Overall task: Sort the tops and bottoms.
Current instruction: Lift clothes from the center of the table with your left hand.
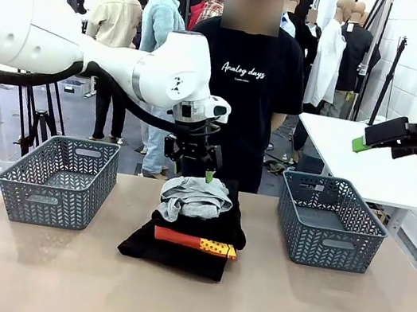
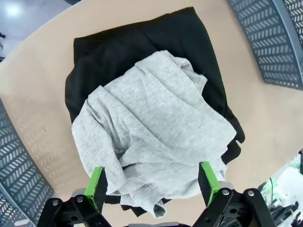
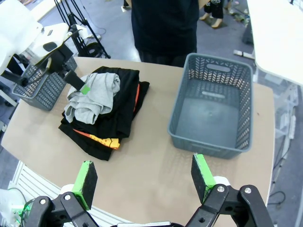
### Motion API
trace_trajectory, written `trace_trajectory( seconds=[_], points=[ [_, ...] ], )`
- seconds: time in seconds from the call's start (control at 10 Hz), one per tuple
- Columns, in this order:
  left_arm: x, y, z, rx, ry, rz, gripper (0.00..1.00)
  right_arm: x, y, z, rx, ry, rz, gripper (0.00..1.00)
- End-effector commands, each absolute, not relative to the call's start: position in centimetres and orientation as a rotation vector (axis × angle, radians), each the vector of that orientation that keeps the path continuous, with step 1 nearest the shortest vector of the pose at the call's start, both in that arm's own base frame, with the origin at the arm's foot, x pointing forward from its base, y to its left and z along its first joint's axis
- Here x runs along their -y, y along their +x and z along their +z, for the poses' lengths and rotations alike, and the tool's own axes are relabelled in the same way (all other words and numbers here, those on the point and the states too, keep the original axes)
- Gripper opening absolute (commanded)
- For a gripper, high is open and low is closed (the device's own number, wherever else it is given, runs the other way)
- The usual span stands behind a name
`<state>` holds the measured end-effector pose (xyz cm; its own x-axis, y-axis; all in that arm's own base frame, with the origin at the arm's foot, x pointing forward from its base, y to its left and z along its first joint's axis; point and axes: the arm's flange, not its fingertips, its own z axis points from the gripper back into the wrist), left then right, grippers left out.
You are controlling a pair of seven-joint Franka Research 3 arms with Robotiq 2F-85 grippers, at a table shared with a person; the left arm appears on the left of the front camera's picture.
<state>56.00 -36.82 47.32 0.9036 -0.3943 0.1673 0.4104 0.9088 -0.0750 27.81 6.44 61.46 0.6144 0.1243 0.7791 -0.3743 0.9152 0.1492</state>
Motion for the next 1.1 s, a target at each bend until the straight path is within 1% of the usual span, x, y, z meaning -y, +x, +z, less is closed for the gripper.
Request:
trace_trajectory(
  seconds=[0.0,0.7,0.8,1.0],
  points=[
    [37.6,57.4,47.1,0.136,-0.120,-0.337,1.00,-6.4,27.9,61.4,0.859,0.321,0.297,1.00],
    [37.3,58.1,44.3,0.067,-0.116,-0.271,1.00,-6.4,27.9,61.4,0.859,0.321,0.297,1.00],
    [37.2,58.0,44.1,0.032,-0.110,-0.270,0.95,-6.4,27.9,61.4,0.859,0.321,0.297,1.00],
    [37.2,58.0,44.0,0.035,-0.112,-0.270,0.67,-6.4,27.9,61.4,0.859,0.321,0.297,1.00]
  ],
)
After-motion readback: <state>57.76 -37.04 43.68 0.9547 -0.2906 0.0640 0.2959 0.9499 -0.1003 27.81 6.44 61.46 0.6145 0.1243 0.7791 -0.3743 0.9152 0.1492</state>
